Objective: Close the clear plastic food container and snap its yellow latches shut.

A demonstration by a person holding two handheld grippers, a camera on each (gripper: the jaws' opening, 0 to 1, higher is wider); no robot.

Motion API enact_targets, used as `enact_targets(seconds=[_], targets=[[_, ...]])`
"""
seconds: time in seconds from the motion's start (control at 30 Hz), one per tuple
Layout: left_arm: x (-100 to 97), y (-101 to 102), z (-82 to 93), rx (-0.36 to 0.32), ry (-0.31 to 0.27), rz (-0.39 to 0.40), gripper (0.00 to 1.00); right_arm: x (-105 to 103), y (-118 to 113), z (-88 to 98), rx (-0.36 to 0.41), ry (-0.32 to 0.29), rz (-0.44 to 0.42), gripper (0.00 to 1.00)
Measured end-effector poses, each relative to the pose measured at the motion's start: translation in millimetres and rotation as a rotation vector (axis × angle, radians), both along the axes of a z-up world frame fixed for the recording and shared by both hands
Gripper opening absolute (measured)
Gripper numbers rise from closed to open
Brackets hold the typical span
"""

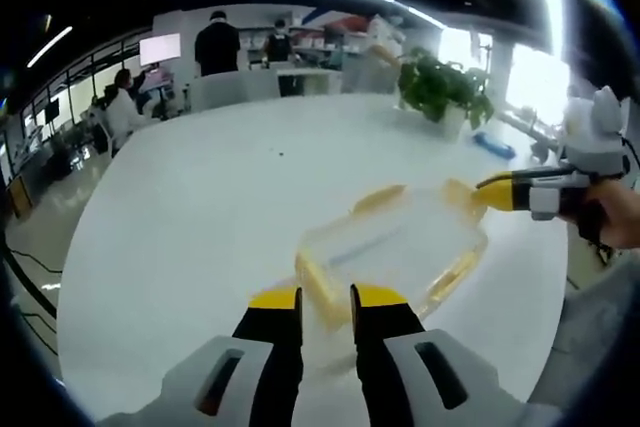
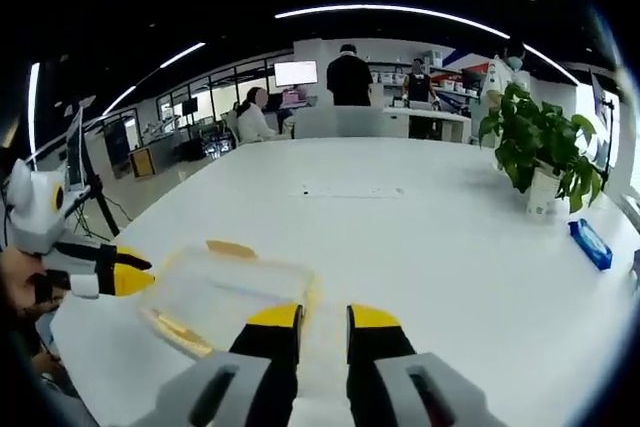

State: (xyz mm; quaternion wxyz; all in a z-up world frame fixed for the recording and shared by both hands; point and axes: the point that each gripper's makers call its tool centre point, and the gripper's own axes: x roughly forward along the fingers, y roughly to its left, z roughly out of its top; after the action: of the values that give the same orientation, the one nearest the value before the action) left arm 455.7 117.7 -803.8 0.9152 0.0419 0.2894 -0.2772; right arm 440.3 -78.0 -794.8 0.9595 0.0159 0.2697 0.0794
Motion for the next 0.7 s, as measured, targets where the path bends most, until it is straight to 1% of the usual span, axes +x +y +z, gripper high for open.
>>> enact_targets(seconds=[0.03, 0.1, 0.13, 0.17, 0.2, 0.23, 0.37, 0.4, 0.43, 0.47, 0.53, 0.6, 0.67, 0.7], targets=[[0.1, 0, 0.0, 0.0, -0.001, 0.0, 0.17, 0, -1, -0.5, -0.004, 0.003, -0.001, 0.14], [0.6, 1, -0.4, -0.002, 0.002, 0.002, 0.17, -3, -5, -6.6, -0.058, 0.036, -0.002, 0.14], [0.7, 1, -0.4, -0.004, 0.006, 0.004, 0.18, -3, -6, -7.6, -0.058, 0.037, -0.006, 0.14], [0.8, 1, -0.4, -0.007, 0.009, 0.005, 0.18, -3, -5, -7.6, -0.05, 0.036, -0.007, 0.14], [0.9, 1, -0.5, -0.017, 0.018, 0.011, 0.18, -3, -1, -7.4, -0.016, 0.033, -0.003, 0.14], [1.1, 1, -0.5, -0.024, 0.022, 0.015, 0.18, -3, 1, -7.4, -0.001, 0.034, 0.001, 0.14], [1.2, 2, -0.5, -0.051, 0.03, 0.027, 0.18, -2, 16, -4.3, 0.061, 0.024, 0.034, 0.18], [1.3, 2, -0.4, -0.057, 0.032, 0.029, 0.17, -1, 22, -5.8, 0.085, 0.033, 0.051, 0.18], [0.9, 2, 0.4, -0.079, 0.047, 0.041, 0.17, -2, 24, -7.9, 0.095, 0.044, 0.056, 0.19], [0.5, 2, 1.1, -0.082, 0.049, 0.04, 0.18, -1, 24, -9.5, 0.095, 0.05, 0.055, 0.2], [-0.6, -2, 2.6, -0.117, 0.055, 0.038, 0.19, -1, 27, -12.6, 0.092, 0.056, 0.065, 0.2], [-2.0, -5, -0.4, -0.148, 0.082, 0.037, 0.22, -1, 29, -15.9, 0.119, 0.069, 0.064, 0.21], [-1.9, -6, -4.3, -0.157, 0.097, 0.041, 0.25, 0, 30, -18.4, 0.141, 0.08, 0.063, 0.21], [-2.4, -6, -6.0, -0.158, 0.104, 0.043, 0.25, 0, 31, -17.2, 0.159, 0.073, 0.061, 0.22]])
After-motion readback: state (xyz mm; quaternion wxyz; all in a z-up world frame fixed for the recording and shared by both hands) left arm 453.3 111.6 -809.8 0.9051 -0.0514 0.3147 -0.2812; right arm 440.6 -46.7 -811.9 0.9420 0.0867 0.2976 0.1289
